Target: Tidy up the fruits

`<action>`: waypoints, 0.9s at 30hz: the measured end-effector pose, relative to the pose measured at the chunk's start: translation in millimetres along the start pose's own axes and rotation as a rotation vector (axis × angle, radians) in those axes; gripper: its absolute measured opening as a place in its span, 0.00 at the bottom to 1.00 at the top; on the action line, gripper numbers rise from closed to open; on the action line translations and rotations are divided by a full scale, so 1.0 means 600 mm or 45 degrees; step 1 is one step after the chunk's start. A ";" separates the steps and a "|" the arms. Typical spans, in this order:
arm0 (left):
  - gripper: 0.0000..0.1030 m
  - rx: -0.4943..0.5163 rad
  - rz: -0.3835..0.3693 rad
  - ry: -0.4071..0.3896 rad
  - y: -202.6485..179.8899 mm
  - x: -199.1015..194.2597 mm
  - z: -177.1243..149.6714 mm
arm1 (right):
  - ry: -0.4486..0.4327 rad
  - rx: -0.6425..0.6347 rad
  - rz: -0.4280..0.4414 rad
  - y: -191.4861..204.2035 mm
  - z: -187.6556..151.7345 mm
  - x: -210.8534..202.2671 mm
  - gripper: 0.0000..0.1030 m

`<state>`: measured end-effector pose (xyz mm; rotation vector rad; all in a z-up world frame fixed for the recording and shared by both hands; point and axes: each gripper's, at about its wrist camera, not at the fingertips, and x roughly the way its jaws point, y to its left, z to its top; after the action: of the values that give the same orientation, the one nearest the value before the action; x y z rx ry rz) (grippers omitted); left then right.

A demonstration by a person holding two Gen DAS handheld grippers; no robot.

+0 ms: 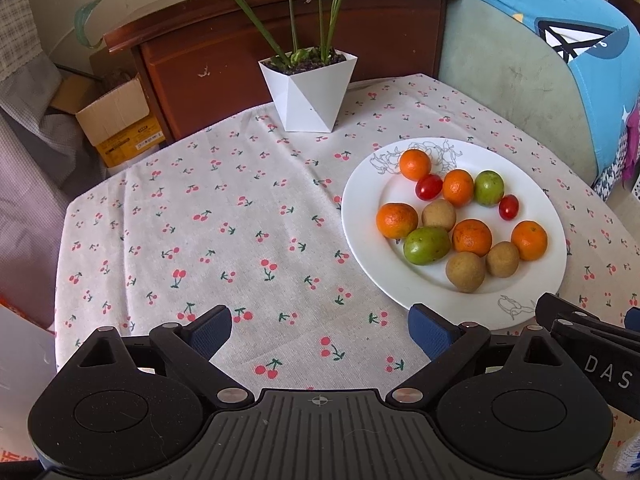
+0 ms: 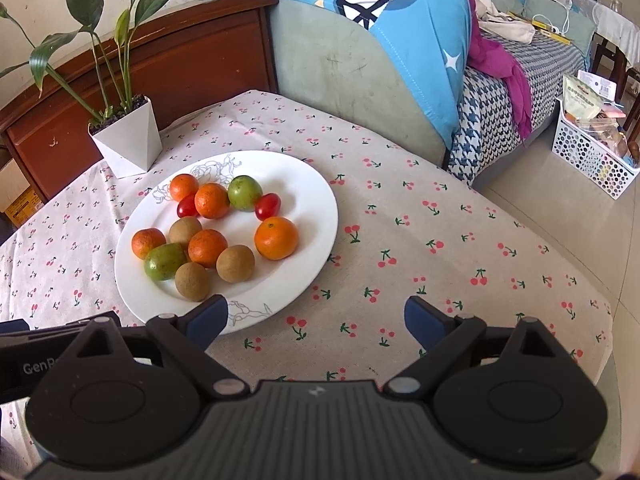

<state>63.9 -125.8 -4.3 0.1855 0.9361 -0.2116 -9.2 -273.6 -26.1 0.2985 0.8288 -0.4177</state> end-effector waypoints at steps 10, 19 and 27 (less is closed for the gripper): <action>0.93 -0.007 0.006 0.006 0.008 -0.001 -0.002 | -0.010 -0.016 0.012 0.009 -0.004 -0.002 0.92; 0.93 -0.057 0.013 0.000 0.037 -0.012 -0.019 | -0.054 -0.087 0.080 0.032 -0.018 -0.013 0.92; 0.93 -0.098 0.025 0.021 0.071 -0.025 -0.053 | -0.063 -0.083 0.167 0.044 -0.055 -0.023 0.92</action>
<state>41.6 -75.4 -8.1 0.1257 0.9571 -0.1561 -26.7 -233.5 -34.2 0.2794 0.7683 -0.2741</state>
